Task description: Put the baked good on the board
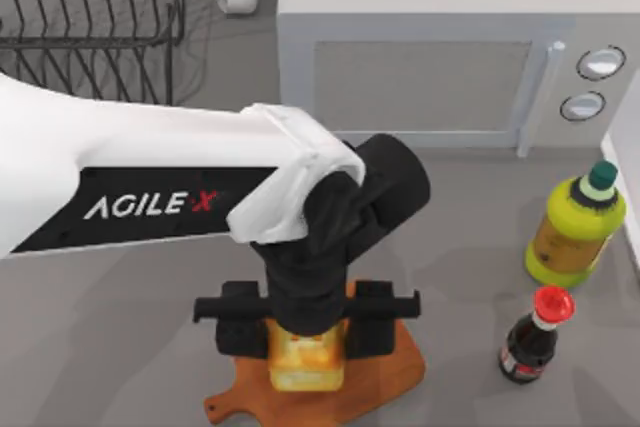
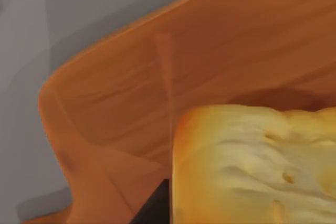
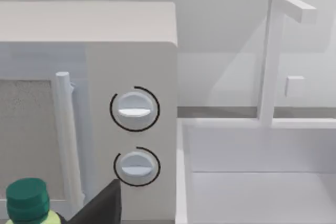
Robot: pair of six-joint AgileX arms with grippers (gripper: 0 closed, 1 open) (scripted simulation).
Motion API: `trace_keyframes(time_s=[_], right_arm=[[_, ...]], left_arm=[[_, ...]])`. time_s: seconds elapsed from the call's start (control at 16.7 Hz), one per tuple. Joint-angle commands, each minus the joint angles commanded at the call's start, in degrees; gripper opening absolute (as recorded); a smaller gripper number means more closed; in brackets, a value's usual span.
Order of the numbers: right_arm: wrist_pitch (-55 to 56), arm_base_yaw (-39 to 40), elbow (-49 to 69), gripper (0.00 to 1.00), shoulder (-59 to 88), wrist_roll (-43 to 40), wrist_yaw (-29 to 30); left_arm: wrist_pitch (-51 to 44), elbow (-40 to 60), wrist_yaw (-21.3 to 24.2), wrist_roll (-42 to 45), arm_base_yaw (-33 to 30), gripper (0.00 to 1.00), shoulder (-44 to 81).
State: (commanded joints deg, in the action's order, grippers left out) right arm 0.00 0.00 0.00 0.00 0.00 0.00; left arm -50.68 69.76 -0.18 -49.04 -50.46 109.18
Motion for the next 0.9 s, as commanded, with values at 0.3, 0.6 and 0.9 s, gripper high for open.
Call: trace_keyframes(time_s=[0.3, 0.6, 0.9], right_arm=[[0.0, 0.0, 0.0, 1.0, 0.0, 0.0, 0.0], [0.0, 0.0, 0.0, 1.0, 0.0, 0.0, 0.0], [0.0, 0.0, 0.0, 1.0, 0.0, 0.0, 0.0]], left_arm=[[0.0, 0.0, 0.0, 0.0, 0.0, 0.68, 0.0], [0.0, 0.0, 0.0, 0.0, 0.0, 1.0, 0.0], [0.0, 0.0, 0.0, 0.0, 0.0, 1.0, 0.0]])
